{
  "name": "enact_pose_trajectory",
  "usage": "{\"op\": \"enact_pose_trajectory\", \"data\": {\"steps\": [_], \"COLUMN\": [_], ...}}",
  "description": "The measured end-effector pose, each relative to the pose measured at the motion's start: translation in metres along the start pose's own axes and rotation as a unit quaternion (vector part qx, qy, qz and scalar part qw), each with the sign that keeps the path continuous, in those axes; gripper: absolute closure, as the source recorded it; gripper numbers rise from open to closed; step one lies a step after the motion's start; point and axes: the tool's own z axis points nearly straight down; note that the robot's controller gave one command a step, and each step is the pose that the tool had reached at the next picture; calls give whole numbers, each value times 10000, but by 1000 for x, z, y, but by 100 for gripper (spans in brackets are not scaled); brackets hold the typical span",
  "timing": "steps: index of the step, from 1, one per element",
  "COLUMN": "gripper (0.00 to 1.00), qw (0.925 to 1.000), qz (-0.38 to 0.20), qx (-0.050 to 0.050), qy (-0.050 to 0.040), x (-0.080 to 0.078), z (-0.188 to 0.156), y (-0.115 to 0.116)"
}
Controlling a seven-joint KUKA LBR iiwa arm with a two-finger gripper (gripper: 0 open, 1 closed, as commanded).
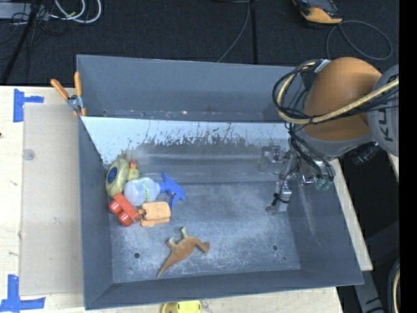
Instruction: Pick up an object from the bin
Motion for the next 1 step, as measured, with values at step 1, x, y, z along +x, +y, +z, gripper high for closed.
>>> {"op": "enact_pose_trajectory", "data": {"steps": [1], "gripper": [0], "qw": [10000], "qz": [-6], "qx": [3], "qy": [-41], "x": [-1], "z": [-5], "y": [0]}}
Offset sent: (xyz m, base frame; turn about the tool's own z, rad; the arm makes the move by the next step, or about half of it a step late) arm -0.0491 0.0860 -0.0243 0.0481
